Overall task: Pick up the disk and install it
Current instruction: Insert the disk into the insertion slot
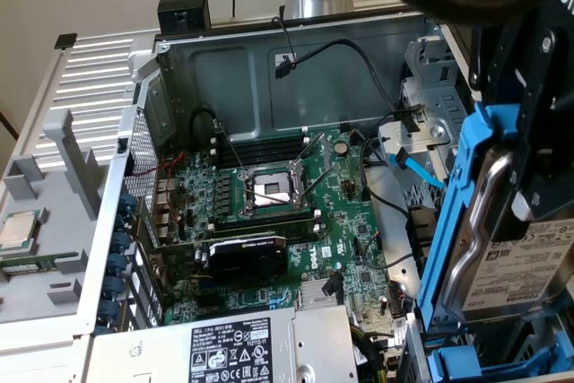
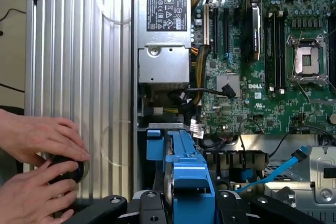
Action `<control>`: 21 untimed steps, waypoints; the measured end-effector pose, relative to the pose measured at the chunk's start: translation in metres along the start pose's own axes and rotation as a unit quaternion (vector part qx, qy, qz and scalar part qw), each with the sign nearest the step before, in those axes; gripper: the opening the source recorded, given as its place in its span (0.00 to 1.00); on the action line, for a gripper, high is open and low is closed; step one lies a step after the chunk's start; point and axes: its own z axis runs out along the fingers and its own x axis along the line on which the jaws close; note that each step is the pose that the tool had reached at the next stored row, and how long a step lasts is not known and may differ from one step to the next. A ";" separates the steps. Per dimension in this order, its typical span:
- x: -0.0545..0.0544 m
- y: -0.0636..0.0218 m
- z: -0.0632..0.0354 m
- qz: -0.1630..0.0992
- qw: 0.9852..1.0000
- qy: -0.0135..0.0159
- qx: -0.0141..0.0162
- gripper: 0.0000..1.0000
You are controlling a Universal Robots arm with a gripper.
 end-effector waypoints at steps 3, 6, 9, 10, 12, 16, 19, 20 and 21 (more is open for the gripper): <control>0.000 -0.0003 0.0009 0.000 1.000 0.000 0.000 0.37; -0.002 -0.0004 0.0017 0.000 1.000 0.000 0.000 0.37; -0.003 -0.0004 0.0023 0.000 1.000 0.000 0.000 0.37; -0.003 -0.0004 0.0027 0.000 1.000 0.000 0.000 0.37; -0.003 -0.0005 0.0033 0.000 1.000 0.000 0.000 0.37; -0.002 -0.0021 0.0043 -0.001 1.000 0.000 0.000 0.37; -0.001 -0.0029 0.0050 -0.001 1.000 0.000 -0.001 0.37; -0.001 -0.0029 0.0054 -0.001 1.000 0.000 -0.001 0.37; -0.002 -0.0030 0.0058 -0.001 1.000 0.000 -0.001 0.37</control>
